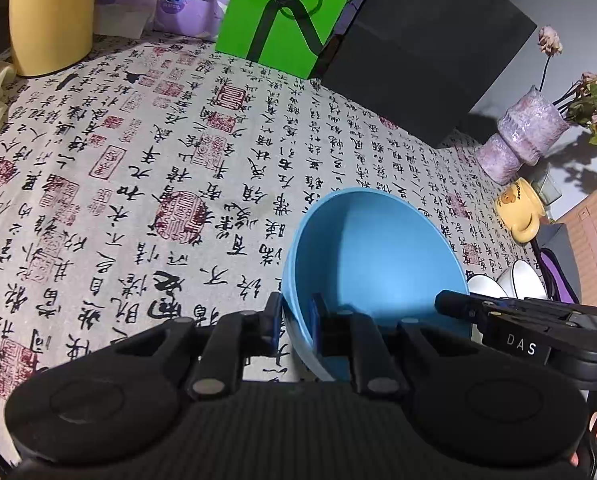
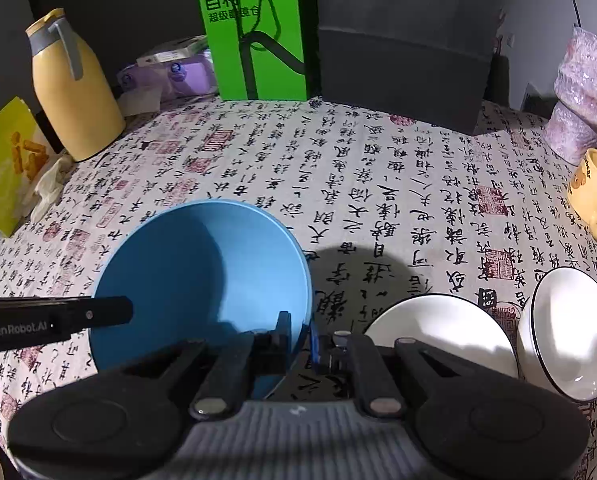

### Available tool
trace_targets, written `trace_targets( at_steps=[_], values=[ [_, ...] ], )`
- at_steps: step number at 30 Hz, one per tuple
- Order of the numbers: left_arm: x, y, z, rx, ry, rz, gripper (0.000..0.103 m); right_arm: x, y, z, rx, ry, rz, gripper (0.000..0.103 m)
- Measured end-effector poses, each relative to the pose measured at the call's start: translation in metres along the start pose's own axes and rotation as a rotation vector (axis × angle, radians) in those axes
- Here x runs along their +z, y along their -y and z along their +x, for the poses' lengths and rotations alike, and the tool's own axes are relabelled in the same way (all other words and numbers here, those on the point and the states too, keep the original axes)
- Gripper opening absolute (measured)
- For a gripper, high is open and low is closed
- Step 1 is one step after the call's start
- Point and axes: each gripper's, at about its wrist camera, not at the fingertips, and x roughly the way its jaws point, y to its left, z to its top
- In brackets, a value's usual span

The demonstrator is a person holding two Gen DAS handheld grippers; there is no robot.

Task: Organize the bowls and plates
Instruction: 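Lift the blue bowl with both tools and carry it across the table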

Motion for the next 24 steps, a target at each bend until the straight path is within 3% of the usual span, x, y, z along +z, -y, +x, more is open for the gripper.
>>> trace_targets(
  at_steps=[24],
  values=[
    [-0.017,-0.041,-0.068,-0.007,0.110,-0.053,0.015,-0.007,-0.063,-0.035,0.008,0.053,-0.087,0.009]
  ],
)
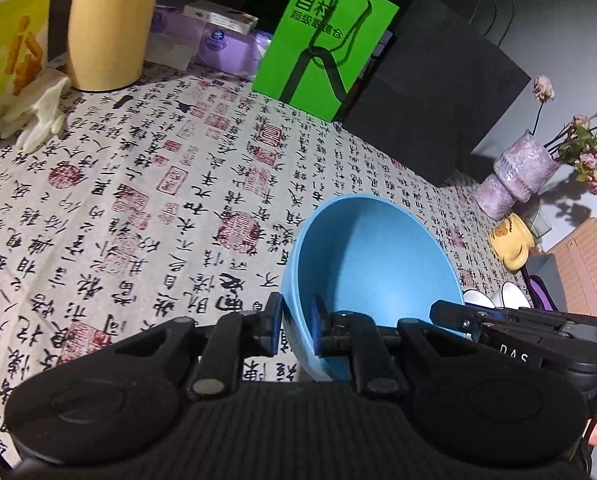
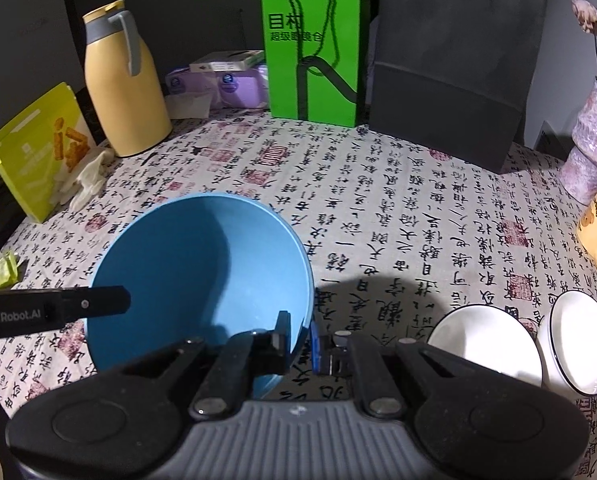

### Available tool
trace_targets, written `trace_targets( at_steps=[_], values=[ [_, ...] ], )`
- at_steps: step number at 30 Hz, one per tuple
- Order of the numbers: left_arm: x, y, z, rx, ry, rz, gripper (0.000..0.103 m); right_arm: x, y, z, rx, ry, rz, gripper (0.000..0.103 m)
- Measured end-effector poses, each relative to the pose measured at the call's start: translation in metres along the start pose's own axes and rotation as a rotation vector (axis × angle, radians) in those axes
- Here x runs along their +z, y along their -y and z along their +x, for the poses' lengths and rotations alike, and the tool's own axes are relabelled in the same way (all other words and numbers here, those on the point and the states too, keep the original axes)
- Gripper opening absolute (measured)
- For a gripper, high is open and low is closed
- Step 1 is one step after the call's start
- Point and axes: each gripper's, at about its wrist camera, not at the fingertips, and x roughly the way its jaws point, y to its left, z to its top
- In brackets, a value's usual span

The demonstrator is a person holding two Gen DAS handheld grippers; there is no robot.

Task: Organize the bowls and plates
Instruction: 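Lift the blue bowl with both tools and carry it across the table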

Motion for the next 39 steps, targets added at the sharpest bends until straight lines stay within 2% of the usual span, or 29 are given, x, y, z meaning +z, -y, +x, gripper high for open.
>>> trace_targets(
  at_steps=[12,39],
  values=[
    [-0.004,-0.031,-0.029,0.012,0.048,-0.044,0.015,0.000,-0.037,-0.005,0.023,0.023,-0.053,0.010],
    [-0.030,-0.100,-0.075,0.051,0.120,-0.158,0.015,-0.013,-0.104,0.007,0.127,-0.008,-0.129,0.010]
  ],
)
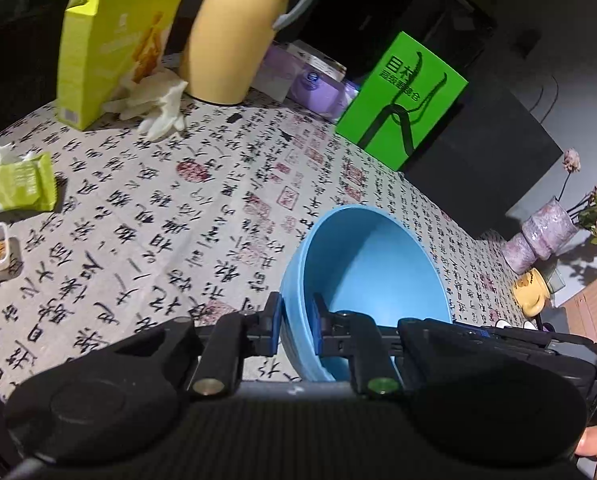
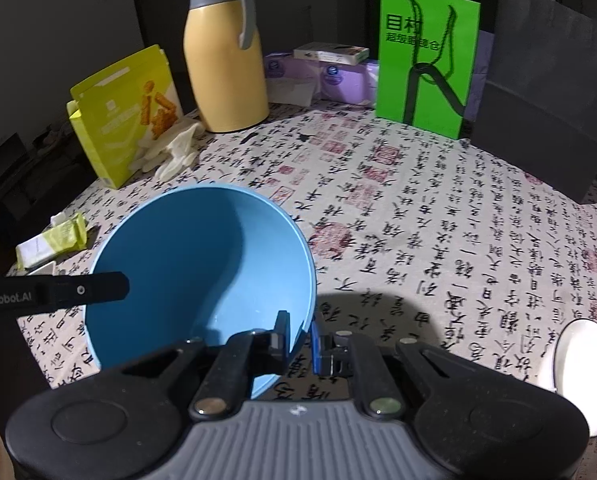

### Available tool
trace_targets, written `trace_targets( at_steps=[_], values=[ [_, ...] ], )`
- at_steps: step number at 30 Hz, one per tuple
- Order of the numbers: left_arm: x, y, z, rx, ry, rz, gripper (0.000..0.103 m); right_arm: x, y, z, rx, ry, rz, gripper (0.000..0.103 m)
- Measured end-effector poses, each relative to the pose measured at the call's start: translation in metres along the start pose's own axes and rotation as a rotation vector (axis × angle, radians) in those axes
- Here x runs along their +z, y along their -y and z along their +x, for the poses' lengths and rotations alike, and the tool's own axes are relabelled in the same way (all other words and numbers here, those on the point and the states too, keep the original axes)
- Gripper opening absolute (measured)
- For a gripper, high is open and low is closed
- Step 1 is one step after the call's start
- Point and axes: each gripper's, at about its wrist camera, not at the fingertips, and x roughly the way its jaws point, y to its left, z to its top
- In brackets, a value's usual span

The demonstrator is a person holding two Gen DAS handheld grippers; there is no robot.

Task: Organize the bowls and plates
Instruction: 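Lift the blue bowl with both tools and carry it across the table, then lower the blue bowl and open both tools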

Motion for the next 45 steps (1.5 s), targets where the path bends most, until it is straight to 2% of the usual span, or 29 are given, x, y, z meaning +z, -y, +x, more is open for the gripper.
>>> trace_targets(
  at_steps=[14,29,35,38,41,43,44,45],
  values=[
    [-0.018,-0.035,-0.004,0.019,-0.016,-0.060,0.015,-0.008,-0.020,0.016,0.052,-0.041,-0.028,0.010],
    [-0.031,-0.048,0.005,0.034,-0.053,-0.089,0.016,-0.016,-0.021,0.034,0.076,-0.087,-0.026,0.010],
    [-0.030,-0.048,0.005,0.025,-0.054,-0.093,0.018,-0.017,-0.022,0.037,0.083,-0.085,-0.023,0.014],
    [-0.030,-0.048,0.004,0.016,-0.044,-0.090,0.022,-0.018,-0.020,0.038,0.093,-0.087,-0.009,0.018],
    [-0.030,-0.044,0.000,0.008,-0.017,-0.077,0.040,-0.018,-0.017,0.035,0.110,-0.065,0.014,0.028],
    [-0.030,-0.041,-0.005,0.017,0.014,-0.059,0.046,-0.018,-0.016,0.031,0.110,-0.046,0.027,0.043],
    [-0.030,-0.040,-0.008,0.018,0.032,-0.047,0.052,-0.018,-0.015,0.028,0.111,-0.035,0.030,0.047],
    [-0.030,-0.038,-0.010,0.019,0.053,-0.032,0.058,-0.019,-0.014,0.025,0.113,-0.023,0.033,0.056]
  ],
)
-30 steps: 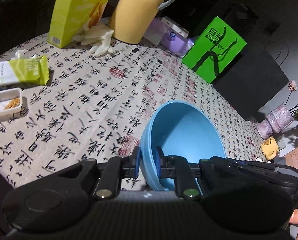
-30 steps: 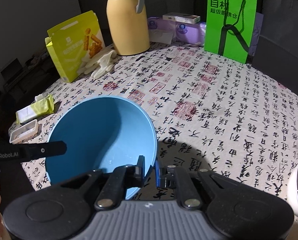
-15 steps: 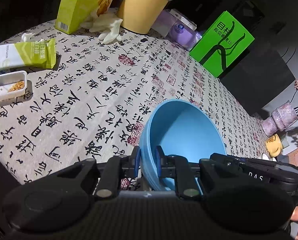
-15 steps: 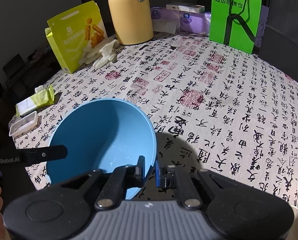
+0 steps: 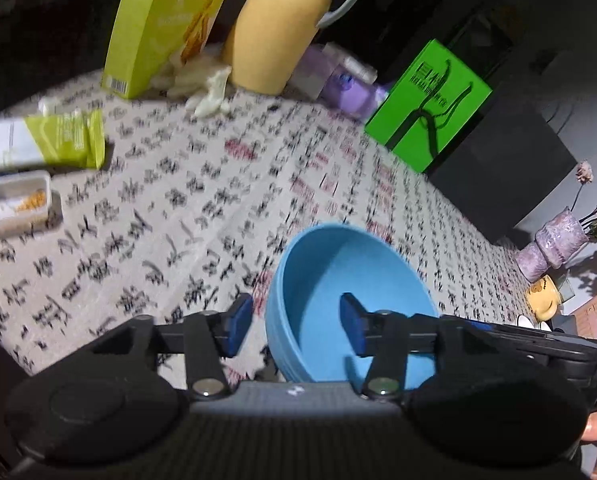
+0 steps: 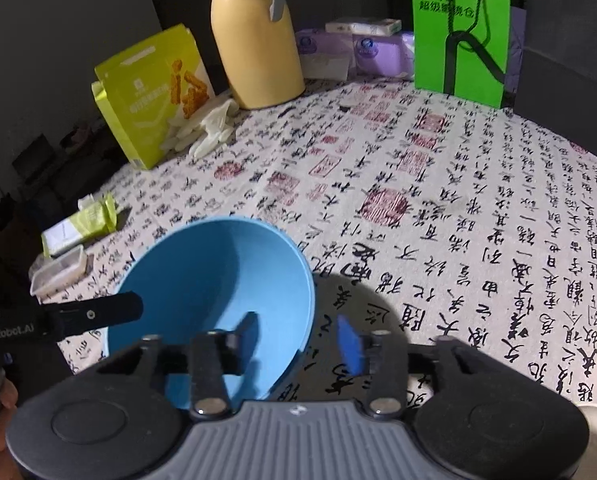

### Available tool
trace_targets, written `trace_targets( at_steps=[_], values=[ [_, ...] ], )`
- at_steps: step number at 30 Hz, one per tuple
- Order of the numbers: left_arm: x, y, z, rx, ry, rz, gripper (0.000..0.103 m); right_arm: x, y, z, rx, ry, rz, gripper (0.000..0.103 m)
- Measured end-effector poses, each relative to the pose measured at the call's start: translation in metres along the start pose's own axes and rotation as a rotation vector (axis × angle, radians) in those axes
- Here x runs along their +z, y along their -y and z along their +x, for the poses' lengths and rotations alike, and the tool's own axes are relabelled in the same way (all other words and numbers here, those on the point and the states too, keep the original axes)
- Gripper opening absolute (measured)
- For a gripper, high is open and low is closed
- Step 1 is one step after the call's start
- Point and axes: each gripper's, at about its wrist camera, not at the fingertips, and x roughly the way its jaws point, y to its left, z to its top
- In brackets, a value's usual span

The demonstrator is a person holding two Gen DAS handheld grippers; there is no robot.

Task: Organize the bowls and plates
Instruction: 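Lower the blue bowl and open both tools, then pull both open tools back and move them toward the white bowls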

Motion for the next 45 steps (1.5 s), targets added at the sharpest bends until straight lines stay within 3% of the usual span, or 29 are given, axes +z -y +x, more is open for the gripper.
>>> trace_targets(
  at_steps=[1,2,3,4,8,10,14,22,25,35,45],
  values=[
    [-0.001,0.002,-0.003,0.004,0.024,0.018,0.061,-0.001,0.001,-0.003,0.005,0.015,0.002,0.064],
    [-0.002,0.005,-0.006,0.009,0.046,0.036,0.069,-0.002,0.003,-0.007,0.013,0.033,0.004,0.067],
    [-0.003,0.007,-0.010,0.012,0.070,0.052,0.080,-0.003,0.004,-0.010,0.020,0.051,0.007,0.075],
    [-0.004,0.009,-0.013,0.011,0.093,0.067,0.085,-0.005,0.006,-0.013,0.025,0.070,0.012,0.085],
    [-0.013,0.018,-0.025,0.007,0.174,0.128,0.102,-0.017,0.015,-0.030,0.023,0.153,0.031,0.092],
    [-0.017,0.022,-0.028,-0.007,0.193,0.147,0.103,-0.025,0.019,-0.039,0.023,0.200,0.041,0.103],
    [-0.026,0.028,-0.036,-0.045,0.255,0.155,0.103,-0.044,0.028,-0.061,0.016,0.318,0.065,0.103],
    [-0.046,0.057,-0.042,-0.096,0.348,0.237,0.103,-0.093,0.043,-0.097,-0.135,0.480,0.088,0.103],
    [-0.052,0.070,-0.039,-0.100,0.345,0.291,0.103,-0.111,0.049,-0.110,-0.176,0.523,0.096,0.103],
    [-0.067,0.102,-0.036,-0.135,0.330,0.311,0.103,-0.146,0.073,-0.137,-0.286,0.590,0.158,0.103],
    [-0.083,0.140,-0.027,-0.147,0.293,0.338,0.103,-0.170,0.101,-0.153,-0.292,0.617,0.209,0.103]
  ],
)
